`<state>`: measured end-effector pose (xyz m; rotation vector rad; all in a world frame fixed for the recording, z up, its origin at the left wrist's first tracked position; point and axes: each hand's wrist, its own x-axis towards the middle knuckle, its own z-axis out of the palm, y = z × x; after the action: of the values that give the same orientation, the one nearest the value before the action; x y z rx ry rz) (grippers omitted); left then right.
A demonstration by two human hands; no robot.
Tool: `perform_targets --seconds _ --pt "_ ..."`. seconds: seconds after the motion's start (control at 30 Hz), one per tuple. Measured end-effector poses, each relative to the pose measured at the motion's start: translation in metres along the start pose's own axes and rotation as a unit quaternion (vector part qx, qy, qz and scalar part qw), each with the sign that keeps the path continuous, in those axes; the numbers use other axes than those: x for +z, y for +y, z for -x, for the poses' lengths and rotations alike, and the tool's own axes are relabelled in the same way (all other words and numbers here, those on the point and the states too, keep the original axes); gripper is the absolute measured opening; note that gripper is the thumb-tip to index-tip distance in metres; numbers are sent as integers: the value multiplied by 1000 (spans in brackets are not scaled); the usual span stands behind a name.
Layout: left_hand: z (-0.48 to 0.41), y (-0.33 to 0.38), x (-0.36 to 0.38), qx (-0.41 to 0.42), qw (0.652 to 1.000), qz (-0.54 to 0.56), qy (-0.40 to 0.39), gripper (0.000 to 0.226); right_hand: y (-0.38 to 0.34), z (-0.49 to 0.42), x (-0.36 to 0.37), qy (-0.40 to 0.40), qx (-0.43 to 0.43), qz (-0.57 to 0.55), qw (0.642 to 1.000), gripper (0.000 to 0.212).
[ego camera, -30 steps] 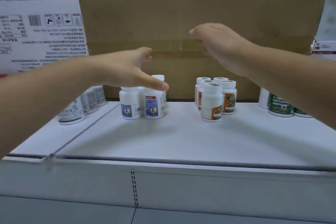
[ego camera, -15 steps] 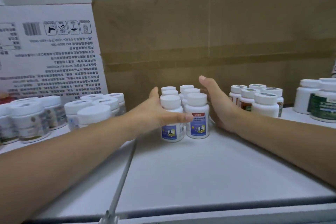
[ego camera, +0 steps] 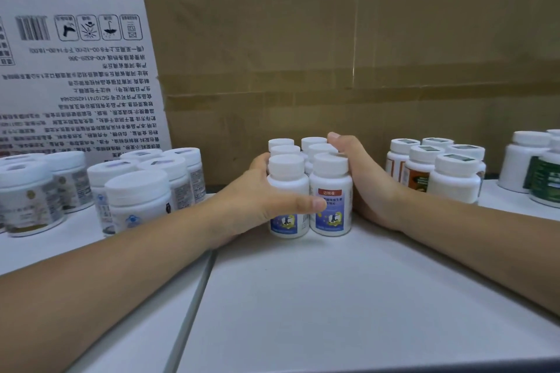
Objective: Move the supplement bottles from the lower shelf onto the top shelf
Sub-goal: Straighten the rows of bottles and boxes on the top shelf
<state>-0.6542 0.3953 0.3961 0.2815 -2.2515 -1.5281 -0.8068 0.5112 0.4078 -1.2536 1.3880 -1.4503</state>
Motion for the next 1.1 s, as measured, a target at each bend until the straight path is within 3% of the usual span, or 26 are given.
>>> perform_targets --seconds 0.23,0.57,0.73,0.97,1.0,1.1 --pt "2 1 1 20 1000 19 2 110 -2 5 1 -2 -20 0 1000 71" --pt "9 13 6 29 998 12 -50 81 -7 16 6 -25 -3 -14 1000 60" --pt "8 9 4 18 1000 24 -9 104 -8 18 6 -47 -3 -16 999 60" --pt "13 13 6 16 1000 10 -1 104 -10 20 4 -76 -23 3 997 58" --pt "14 14 6 16 1000 7 3 105 -11 20 2 -71 -29 31 997 61" --pt "17 16 5 16 1000 11 -2 102 -13 17 -5 -22 -44 96 994 114"
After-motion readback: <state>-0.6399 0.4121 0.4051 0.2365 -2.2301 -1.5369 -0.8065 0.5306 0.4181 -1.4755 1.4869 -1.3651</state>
